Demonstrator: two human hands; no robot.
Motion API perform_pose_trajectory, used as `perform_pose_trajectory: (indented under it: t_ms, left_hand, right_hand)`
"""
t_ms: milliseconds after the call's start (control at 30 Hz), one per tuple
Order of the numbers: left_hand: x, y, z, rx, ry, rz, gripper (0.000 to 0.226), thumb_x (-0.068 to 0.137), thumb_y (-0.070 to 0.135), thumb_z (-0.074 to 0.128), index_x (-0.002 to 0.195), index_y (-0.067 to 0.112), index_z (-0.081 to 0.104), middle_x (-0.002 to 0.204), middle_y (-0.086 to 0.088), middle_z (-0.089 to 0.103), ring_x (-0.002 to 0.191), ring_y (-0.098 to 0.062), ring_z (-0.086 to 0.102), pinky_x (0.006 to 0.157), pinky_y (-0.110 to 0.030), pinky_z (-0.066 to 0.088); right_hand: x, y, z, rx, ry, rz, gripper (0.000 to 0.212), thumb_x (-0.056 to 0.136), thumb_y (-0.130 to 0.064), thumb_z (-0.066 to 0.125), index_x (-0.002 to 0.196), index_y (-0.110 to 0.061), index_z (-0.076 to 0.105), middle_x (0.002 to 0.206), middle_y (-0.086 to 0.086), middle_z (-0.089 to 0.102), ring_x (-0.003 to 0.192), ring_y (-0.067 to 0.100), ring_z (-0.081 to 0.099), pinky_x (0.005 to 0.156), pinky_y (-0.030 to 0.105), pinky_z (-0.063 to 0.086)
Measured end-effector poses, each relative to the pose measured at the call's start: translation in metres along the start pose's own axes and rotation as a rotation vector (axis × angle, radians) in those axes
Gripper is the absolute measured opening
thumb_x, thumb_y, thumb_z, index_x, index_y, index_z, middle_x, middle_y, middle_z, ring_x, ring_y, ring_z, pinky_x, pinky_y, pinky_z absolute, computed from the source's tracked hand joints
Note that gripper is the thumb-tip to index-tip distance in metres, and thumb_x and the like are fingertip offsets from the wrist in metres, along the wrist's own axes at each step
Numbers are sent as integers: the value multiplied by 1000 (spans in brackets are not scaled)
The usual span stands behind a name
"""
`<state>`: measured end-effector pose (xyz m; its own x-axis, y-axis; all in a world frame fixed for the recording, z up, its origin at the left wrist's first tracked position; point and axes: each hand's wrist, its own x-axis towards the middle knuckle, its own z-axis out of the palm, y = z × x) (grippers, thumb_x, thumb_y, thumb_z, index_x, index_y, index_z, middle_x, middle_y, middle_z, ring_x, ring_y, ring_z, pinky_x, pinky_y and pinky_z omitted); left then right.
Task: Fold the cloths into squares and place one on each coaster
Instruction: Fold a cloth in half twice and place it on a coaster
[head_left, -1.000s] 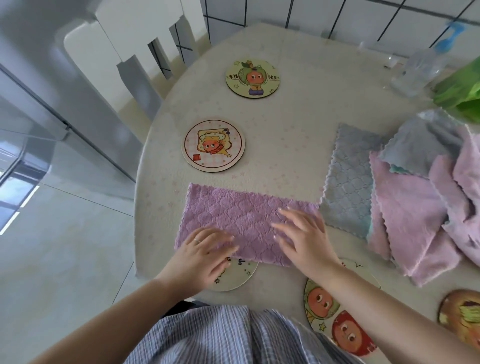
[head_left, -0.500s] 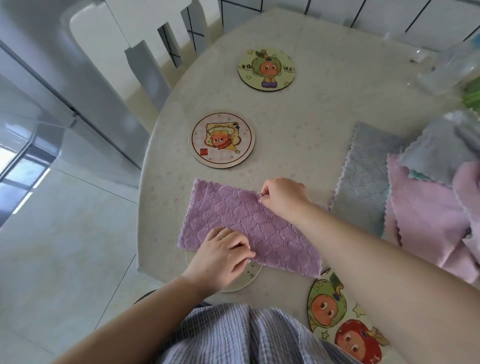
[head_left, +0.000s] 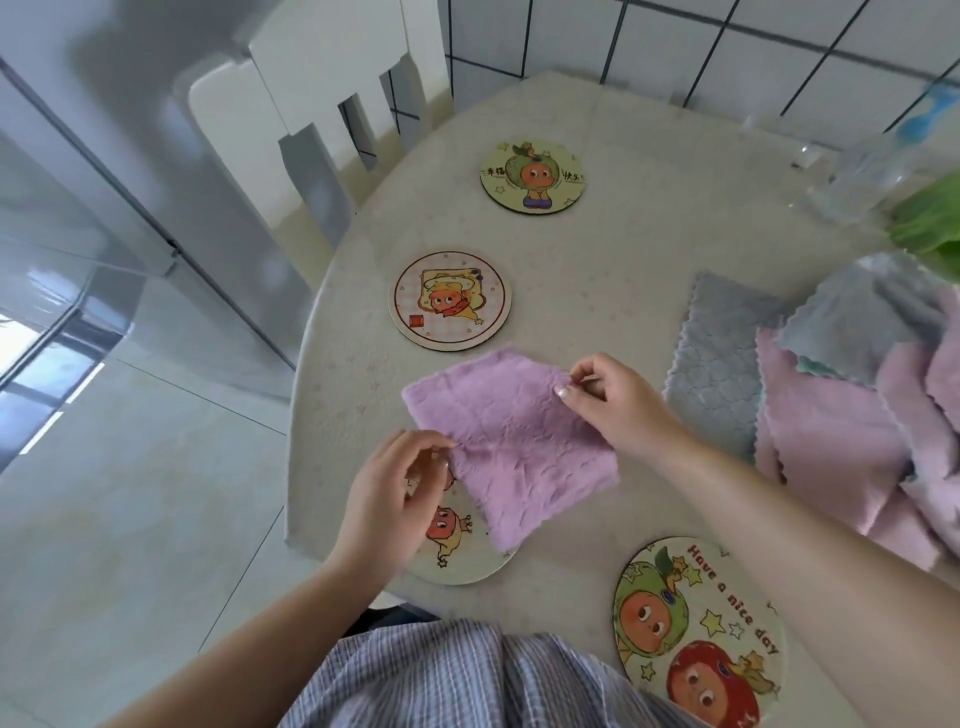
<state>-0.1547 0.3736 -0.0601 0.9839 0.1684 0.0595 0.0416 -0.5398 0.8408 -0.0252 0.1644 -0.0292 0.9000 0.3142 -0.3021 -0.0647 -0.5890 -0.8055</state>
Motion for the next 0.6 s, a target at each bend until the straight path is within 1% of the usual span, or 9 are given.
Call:
perform_pose_trajectory:
  t_ms: [67, 133, 200, 267, 333, 433, 467, 533, 600]
  left_hand:
    - [-3, 8, 4, -305, 3, -284, 23, 93, 10, 48, 90, 30, 59, 82, 11, 64, 78, -11, 62, 75, -27, 51]
    - [-6, 14, 8, -577, -10, -496, 20, 96, 11, 44, 92, 24, 59, 84, -1, 61, 79, -22, 58, 75, -39, 48]
    - [-10, 21, 8, -682, -56, -585, 17, 97, 17, 42, 96, 20, 58, 82, -5, 56, 75, -22, 52, 66, -34, 44]
    - [-13, 25, 5, -625, -97, -521, 16, 96, 18, 45, 104, 24, 58, 91, 3, 59, 77, -12, 57, 63, -24, 46]
    - [-12, 23, -2, -400, -145, -385, 32, 91, 16, 54, 118, 34, 52, 102, 7, 60, 76, -8, 60, 64, -22, 51]
    - [-7, 14, -14, -113, -255, -277, 61, 87, 17, 59, 134, 46, 33, 108, 11, 57, 72, -13, 58, 69, -26, 54]
    - [-7, 11, -16, -108, -283, -290, 66, 87, 17, 59, 137, 47, 29, 116, 12, 54, 81, -14, 61, 77, -29, 55]
    - [-10, 5, -16, -134, -327, -355, 68, 87, 15, 59, 140, 44, 27, 128, 11, 50, 96, -10, 60, 87, -30, 52]
    - [-16, -1, -12, -143, -382, -456, 66, 88, 14, 58, 140, 41, 28, 130, 9, 47, 97, -3, 58, 84, -21, 49]
  right_hand:
    - [-14, 0, 4, 78, -46, 44, 8, 90, -23, 57, 90, -24, 49, 60, -8, 61, 50, -4, 48, 52, 9, 35]
    - [-27, 3, 12, 171, -85, 86, 16, 91, -21, 54, 104, -29, 49, 86, 18, 66, 64, 20, 52, 65, 25, 41]
    - [-38, 5, 20, 205, -116, 110, 30, 92, -15, 51, 113, -37, 50, 109, 22, 61, 77, 38, 54, 72, 36, 43]
    - [-49, 3, 25, 198, -157, 97, 38, 92, -9, 48, 119, -36, 51, 123, 5, 59, 108, 36, 56, 91, 40, 46]
    - [-57, -1, 25, 189, -167, 65, 43, 91, -5, 48, 125, -32, 51, 127, -8, 56, 124, 30, 45, 104, 41, 39]
    - [-67, -6, 25, 186, -135, -14, 52, 89, -4, 49, 133, -32, 44, 129, -28, 41, 121, -16, 37, 100, 3, 29]
    - [-70, -6, 28, 189, -136, -17, 55, 89, -4, 49, 135, -32, 41, 134, -27, 37, 121, -20, 30, 95, -3, 24]
    - [-76, 2, 40, 178, -168, 20, 56, 90, -5, 48, 139, -28, 36, 142, -20, 33, 126, -13, 24, 97, 3, 21]
    - [-81, 12, 55, 148, -200, 89, 57, 91, -5, 48, 142, -24, 31, 148, -11, 30, 130, -5, 23, 100, 12, 20]
